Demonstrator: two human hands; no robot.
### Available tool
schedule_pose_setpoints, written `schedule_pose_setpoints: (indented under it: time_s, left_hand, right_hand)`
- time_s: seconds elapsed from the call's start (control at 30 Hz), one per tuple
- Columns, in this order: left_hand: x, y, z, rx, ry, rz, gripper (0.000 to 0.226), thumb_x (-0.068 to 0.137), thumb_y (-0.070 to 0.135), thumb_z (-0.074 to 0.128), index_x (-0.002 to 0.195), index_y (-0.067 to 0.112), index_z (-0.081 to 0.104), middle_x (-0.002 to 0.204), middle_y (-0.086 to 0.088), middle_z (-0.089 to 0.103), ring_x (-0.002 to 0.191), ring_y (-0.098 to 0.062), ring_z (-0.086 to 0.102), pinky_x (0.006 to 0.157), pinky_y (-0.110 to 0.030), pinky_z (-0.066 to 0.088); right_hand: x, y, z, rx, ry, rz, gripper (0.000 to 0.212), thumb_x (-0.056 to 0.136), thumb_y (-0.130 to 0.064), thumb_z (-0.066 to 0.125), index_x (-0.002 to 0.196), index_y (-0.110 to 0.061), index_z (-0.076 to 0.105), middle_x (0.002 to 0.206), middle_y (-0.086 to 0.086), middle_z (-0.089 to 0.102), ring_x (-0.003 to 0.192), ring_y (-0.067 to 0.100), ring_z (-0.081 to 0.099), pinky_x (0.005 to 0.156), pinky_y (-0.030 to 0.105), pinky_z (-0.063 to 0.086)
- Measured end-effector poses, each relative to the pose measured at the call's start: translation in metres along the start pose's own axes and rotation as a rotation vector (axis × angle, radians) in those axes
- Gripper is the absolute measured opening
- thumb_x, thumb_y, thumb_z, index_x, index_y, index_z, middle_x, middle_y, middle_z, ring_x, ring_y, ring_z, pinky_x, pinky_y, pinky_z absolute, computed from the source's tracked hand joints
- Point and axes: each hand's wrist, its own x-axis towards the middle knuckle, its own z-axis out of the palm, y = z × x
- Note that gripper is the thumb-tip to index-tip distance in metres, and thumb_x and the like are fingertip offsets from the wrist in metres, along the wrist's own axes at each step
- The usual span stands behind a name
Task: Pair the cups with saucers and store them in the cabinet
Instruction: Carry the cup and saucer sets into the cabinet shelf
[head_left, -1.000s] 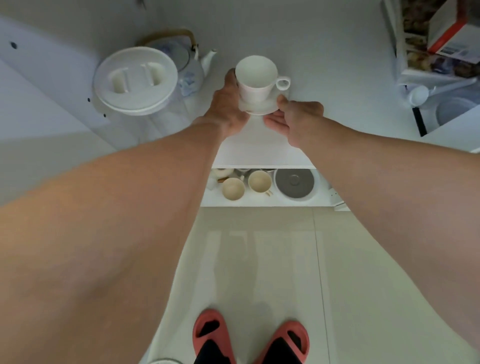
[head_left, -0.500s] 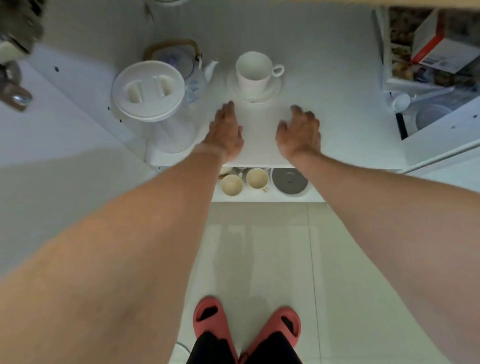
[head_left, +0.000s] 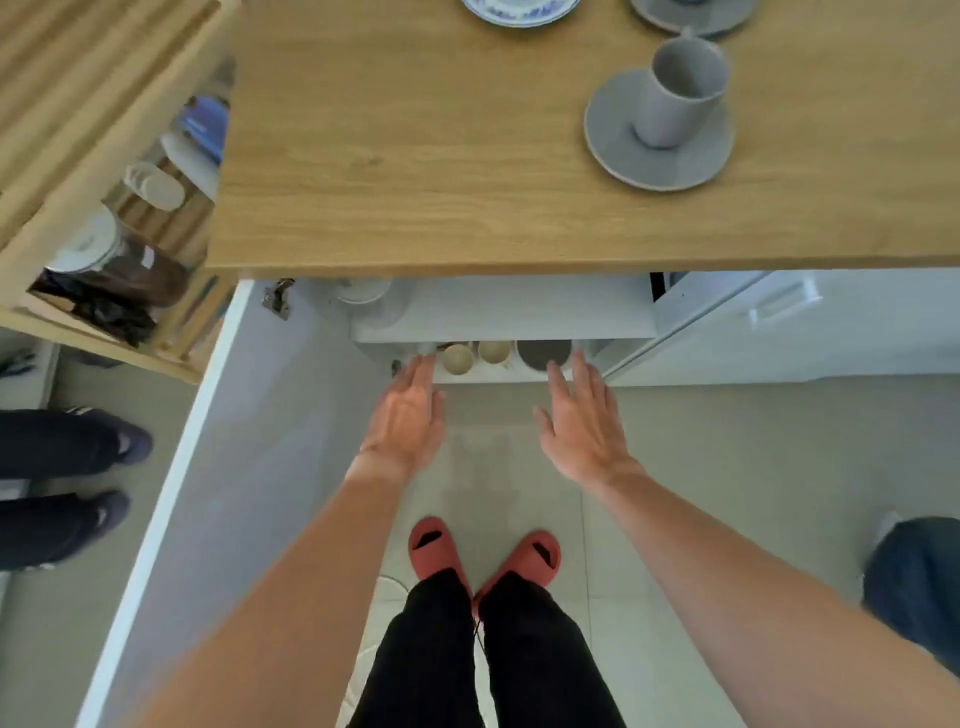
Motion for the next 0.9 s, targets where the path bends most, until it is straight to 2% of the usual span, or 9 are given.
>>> schedule_pose_setpoints:
  time_s: [0.17, 0.33, 0.43, 0.5, 0.6, 0.7, 0.77, 0.83, 0.9]
  left_hand:
    - [-0.033, 0.045, -0.066, 0.057, 0.115, 0.053, 0.048, 0.102, 0.021, 0.04, 0.149, 0.009, 0.032, 0.151, -0.017, 0.039, 0.136, -0.033, 0.04, 0.111, -0.042, 0.033]
    - [-0.026, 0.087, -0.105, -0.003, 0.237, 0.14, 0.045, 0.101, 0.022, 0.044, 0.145, 0.012, 0.04, 0.135, -0.019, 0.055, 0.123, -0.036, 0.052, 0.1, -0.042, 0.043]
    - [-0.012, 0.116, -0.12, -0.041, 0.255, 0.202, 0.045, 0.101, 0.025, 0.044, 0.145, 0.015, 0.041, 0.135, -0.015, 0.056, 0.124, -0.032, 0.052, 0.1, -0.039, 0.044]
    - [0.009, 0.135, -0.125, -0.071, 0.248, 0.224, 0.045, 0.1, 0.025, 0.045, 0.144, 0.015, 0.042, 0.136, -0.014, 0.055, 0.125, -0.031, 0.051, 0.101, -0.038, 0.043]
    - [0.046, 0.162, -0.125, -0.119, 0.229, 0.279, 0.044, 0.1, 0.026, 0.047, 0.142, 0.017, 0.043, 0.137, -0.011, 0.054, 0.126, -0.028, 0.05, 0.102, -0.036, 0.042]
    - [0.085, 0.186, -0.117, -0.163, 0.194, 0.33, 0.047, 0.096, 0.031, 0.053, 0.141, 0.019, 0.043, 0.138, -0.005, 0.054, 0.13, -0.024, 0.046, 0.106, -0.035, 0.04]
    - [0.102, 0.2, -0.11, -0.207, 0.148, 0.338, 0.057, 0.091, 0.038, 0.061, 0.141, 0.022, 0.04, 0.139, -0.003, 0.052, 0.132, -0.022, 0.044, 0.108, -0.037, 0.04]
    - [0.118, 0.216, -0.106, -0.228, 0.121, 0.358, 0.073, 0.081, 0.043, 0.071, 0.142, 0.021, 0.038, 0.139, -0.003, 0.051, 0.132, -0.021, 0.043, 0.11, -0.034, 0.037]
    - [0.135, 0.229, -0.103, -0.206, 0.12, 0.386, 0.089, 0.071, 0.048, 0.078, 0.144, 0.02, 0.036, 0.14, -0.003, 0.049, 0.132, -0.021, 0.043, 0.11, -0.033, 0.035]
  right_hand:
    - [-0.034, 0.011, -0.08, 0.038, 0.155, -0.042, 0.059, 0.103, -0.036, 0.04, 0.154, -0.011, 0.026, 0.162, 0.02, 0.018, 0.147, 0.036, 0.023, 0.119, 0.047, 0.023]
    - [-0.027, 0.011, -0.134, 0.109, 0.345, -0.043, 0.046, 0.1, -0.03, 0.048, 0.138, -0.005, 0.048, 0.134, 0.017, 0.049, 0.121, 0.035, 0.05, 0.1, 0.044, 0.044]
    - [-0.01, 0.009, -0.166, 0.336, 0.393, 0.097, 0.044, 0.1, -0.024, 0.049, 0.14, -0.007, 0.043, 0.129, 0.014, 0.048, 0.115, 0.032, 0.052, 0.095, 0.042, 0.046]
    - [0.01, 0.012, -0.186, 0.539, 0.382, 0.251, 0.044, 0.095, -0.008, 0.049, 0.138, -0.008, 0.039, 0.129, 0.013, 0.044, 0.109, 0.033, 0.053, 0.087, 0.041, 0.044]
    - [0.041, 0.025, -0.204, 0.722, 0.404, 0.458, 0.039, 0.089, 0.003, 0.045, 0.127, -0.005, 0.044, 0.125, 0.016, 0.045, 0.107, 0.037, 0.053, 0.081, 0.039, 0.039]
    - [0.067, 0.04, -0.21, 0.833, 0.464, 0.574, 0.019, 0.091, -0.004, 0.047, 0.11, -0.007, 0.048, 0.108, 0.016, 0.058, 0.095, 0.037, 0.061, 0.076, 0.041, 0.048]
    - [0.077, 0.045, -0.215, 0.895, 0.478, 0.59, 0.017, 0.097, -0.018, 0.051, 0.112, -0.011, 0.048, 0.096, 0.012, 0.062, 0.076, 0.036, 0.068, 0.066, 0.046, 0.059]
    - [0.087, 0.051, -0.223, 0.978, 0.452, 0.593, 0.019, 0.1, -0.026, 0.052, 0.114, -0.014, 0.046, 0.086, 0.01, 0.062, 0.055, 0.033, 0.069, 0.047, 0.039, 0.058]
    - [0.099, 0.054, -0.23, 1.021, 0.413, 0.6, 0.019, 0.101, -0.025, 0.051, 0.113, -0.011, 0.045, 0.086, 0.016, 0.064, 0.046, 0.03, 0.068, 0.038, 0.032, 0.054]
